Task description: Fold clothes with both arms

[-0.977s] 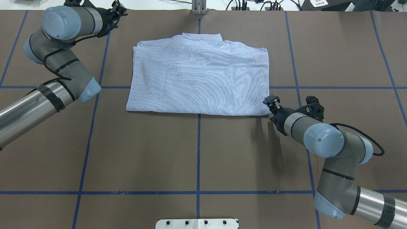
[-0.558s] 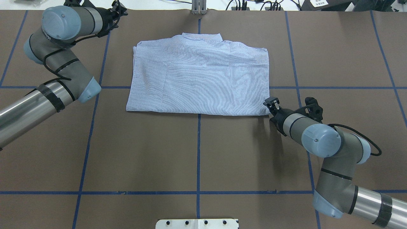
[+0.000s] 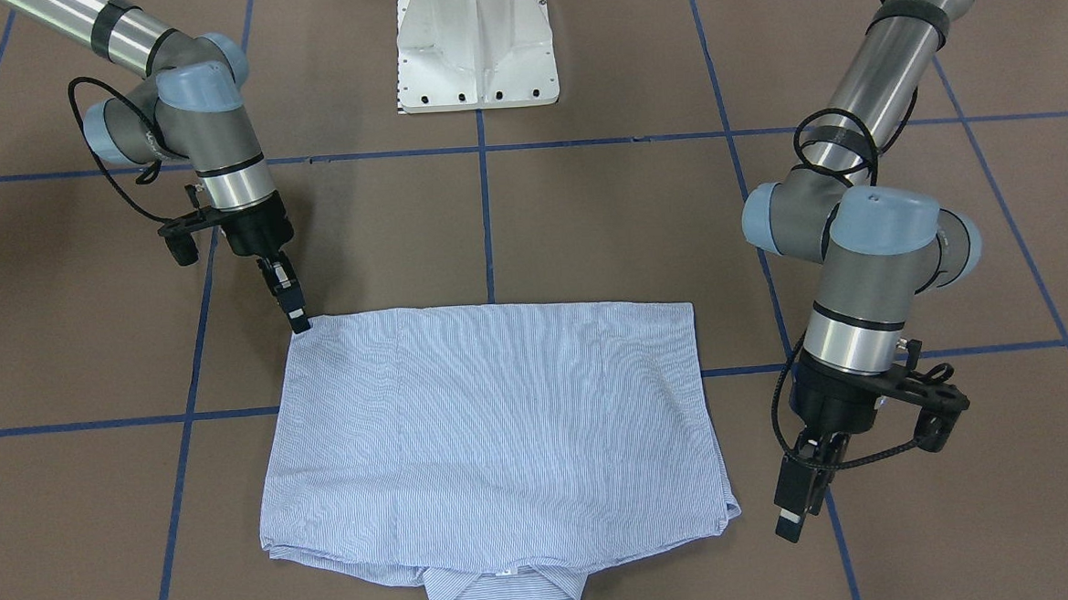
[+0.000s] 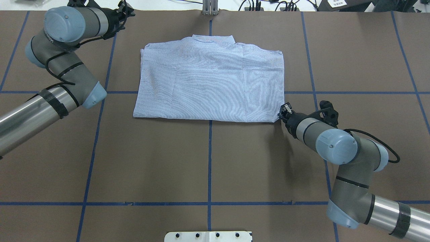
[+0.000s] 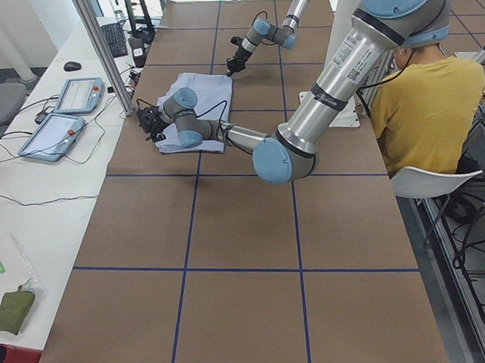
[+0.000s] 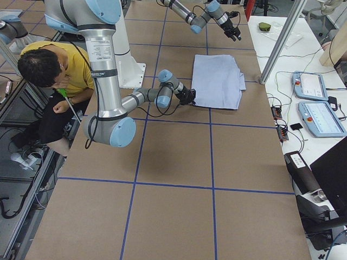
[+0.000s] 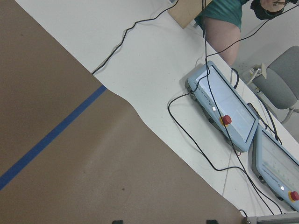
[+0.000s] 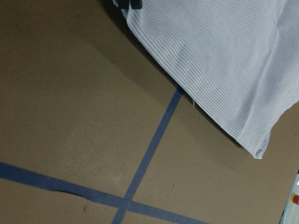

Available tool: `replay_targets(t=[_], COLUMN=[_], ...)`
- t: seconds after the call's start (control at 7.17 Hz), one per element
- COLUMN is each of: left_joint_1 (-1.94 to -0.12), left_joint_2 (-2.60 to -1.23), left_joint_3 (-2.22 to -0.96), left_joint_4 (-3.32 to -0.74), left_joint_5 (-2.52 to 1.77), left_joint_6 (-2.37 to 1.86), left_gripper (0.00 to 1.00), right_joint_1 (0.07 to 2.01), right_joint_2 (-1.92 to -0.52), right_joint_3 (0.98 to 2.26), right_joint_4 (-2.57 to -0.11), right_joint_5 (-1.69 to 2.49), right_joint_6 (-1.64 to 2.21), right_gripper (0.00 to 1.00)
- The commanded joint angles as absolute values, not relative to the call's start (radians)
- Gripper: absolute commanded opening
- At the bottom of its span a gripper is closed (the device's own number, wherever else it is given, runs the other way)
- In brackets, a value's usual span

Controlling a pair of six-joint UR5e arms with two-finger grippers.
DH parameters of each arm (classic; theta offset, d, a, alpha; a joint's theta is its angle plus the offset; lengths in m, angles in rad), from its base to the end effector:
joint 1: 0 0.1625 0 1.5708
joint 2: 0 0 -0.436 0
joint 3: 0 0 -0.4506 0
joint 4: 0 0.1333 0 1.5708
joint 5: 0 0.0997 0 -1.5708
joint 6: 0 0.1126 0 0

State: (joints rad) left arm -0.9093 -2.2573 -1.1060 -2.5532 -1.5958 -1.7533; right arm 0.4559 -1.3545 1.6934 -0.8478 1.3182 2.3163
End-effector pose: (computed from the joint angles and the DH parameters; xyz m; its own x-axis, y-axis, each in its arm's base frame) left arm 0.4233 -0.7562 0.3479 0.0760 -0.3930 -0.9164 0.8016 0.5707 -0.1782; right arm -0.5236 -0.4366 0.4046 -0.1007 0.6822 0.7242 -0.7539 0.4227 -0.5029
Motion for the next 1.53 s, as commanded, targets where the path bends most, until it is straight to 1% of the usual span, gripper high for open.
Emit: replay_targets(t=[0.0,0.14,0.28,0.42,0.56,0.7,0.84,0.98,1.12,1.26,1.4], left_joint_1=[-0.910,-0.908,-0.908,-0.890,-0.855,-0.827,-0.803,-0.751,-0.736,-0.688,-0.648], left_joint_2=[-2.257,-2.240,-2.214,-2.215,-2.198,-2.195,-2.154,-2.114,-2.079,-2.004,-1.930], left_joint_3=[-1.109,-1.149,-1.208,-1.242,-1.277,-1.295,-1.354,-1.405,-1.513,-1.649,-1.764], left_joint_4=[-2.551,-2.549,-2.542,-2.536,-2.536,-2.534,-2.531,-2.476,-2.412,-2.351,-2.298], left_joint_5=[-1.595,-1.597,-1.601,-1.603,-1.603,-1.603,-1.627,-1.659,-1.672,-1.704,-1.706], left_joint_6=[-1.753,-1.758,-1.759,-1.764,-1.784,-1.795,-1.813,-1.836,-1.850,-1.871,-1.884], left_gripper=[0.67,0.67,0.67,0.67,0.67,0.67,0.67,0.67,0.67,0.67,0.67], right_joint_1=[0.475,0.479,0.459,0.407,0.277,0.180,0.072,-0.034,-0.116,-0.164,-0.175], right_joint_2=[-1.341,-1.395,-1.539,-1.584,-1.583,-1.585,-1.601,-1.664,-1.714,-1.723,-1.738], right_joint_3=[1.719,1.786,1.942,2.108,2.212,2.264,2.270,2.290,2.348,2.383,2.385], right_joint_4=[-0.854,-0.857,-0.868,-1.017,-1.227,-1.271,-1.275,-1.273,-1.272,-1.273,-1.273], right_joint_5=[1.319,1.321,1.328,1.336,1.345,1.354,1.383,1.406,1.407,1.402,1.399], right_joint_6=[2.316,2.316,2.316,2.316,2.318,2.318,2.318,2.316,2.316,2.316,2.316], right_gripper=[0.00,0.00,0.00,0.00,0.00,0.00,0.00,0.00,0.08,0.99,1.00])
